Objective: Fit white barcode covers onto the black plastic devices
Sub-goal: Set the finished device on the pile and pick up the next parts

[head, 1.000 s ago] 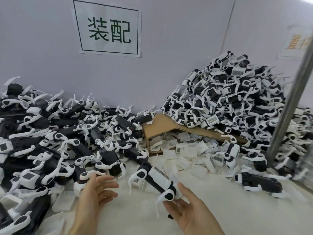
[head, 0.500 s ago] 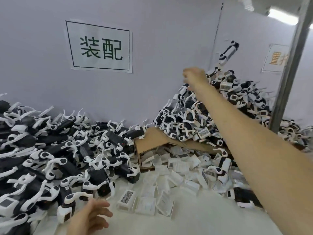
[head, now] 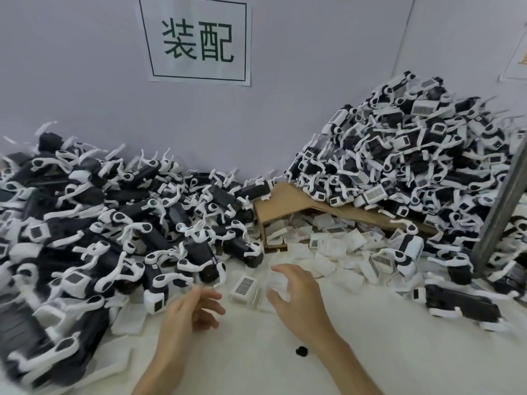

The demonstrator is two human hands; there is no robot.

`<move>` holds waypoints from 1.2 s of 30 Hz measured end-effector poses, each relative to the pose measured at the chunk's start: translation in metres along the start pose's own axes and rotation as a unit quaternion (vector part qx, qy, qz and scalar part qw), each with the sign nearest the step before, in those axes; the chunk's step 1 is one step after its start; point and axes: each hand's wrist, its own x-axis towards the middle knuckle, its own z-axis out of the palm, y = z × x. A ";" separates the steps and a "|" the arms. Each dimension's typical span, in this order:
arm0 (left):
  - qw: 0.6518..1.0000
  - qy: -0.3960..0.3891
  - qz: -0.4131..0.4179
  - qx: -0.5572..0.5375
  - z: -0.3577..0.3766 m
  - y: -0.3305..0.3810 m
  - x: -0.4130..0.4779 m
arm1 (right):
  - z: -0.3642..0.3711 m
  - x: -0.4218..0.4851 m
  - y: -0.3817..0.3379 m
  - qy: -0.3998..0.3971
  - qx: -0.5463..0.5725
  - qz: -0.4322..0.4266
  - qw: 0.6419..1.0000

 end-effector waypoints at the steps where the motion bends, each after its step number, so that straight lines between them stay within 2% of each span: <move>1: 1.000 0.001 0.002 0.000 0.000 0.000 -0.001 | 0.005 -0.001 0.002 -0.016 -0.058 -0.016 0.998; 5: 1.000 0.001 0.005 0.016 -0.001 0.001 -0.005 | 0.010 -0.002 0.007 -0.026 -0.142 -0.036 0.989; 12: 0.999 0.008 0.007 0.048 -0.001 0.002 -0.007 | 0.009 -0.003 0.008 -0.024 -0.158 -0.057 0.985; 15: 0.999 0.020 0.002 0.035 -0.001 0.002 -0.007 | 0.008 -0.001 0.004 -0.046 -0.163 -0.055 0.984; 18: 0.999 0.036 -0.003 0.010 -0.001 0.001 -0.006 | 0.006 0.010 -0.003 -0.076 -0.167 -0.028 0.983; 23: 0.999 0.030 -0.003 0.014 -0.001 0.001 -0.005 | 0.006 0.051 -0.024 -0.034 -0.108 0.016 0.993; 28: 1.000 0.016 -0.007 0.019 -0.003 0.004 -0.006 | 0.024 0.086 -0.030 -0.061 -0.113 0.054 0.990; 32: 1.000 0.003 -0.006 0.028 -0.004 0.004 -0.006 | 0.032 0.090 -0.031 0.002 -0.101 0.023 0.995; 36: 1.000 -0.015 -0.002 0.022 -0.005 0.007 -0.007 | 0.021 0.080 -0.047 0.093 -0.097 -0.070 0.988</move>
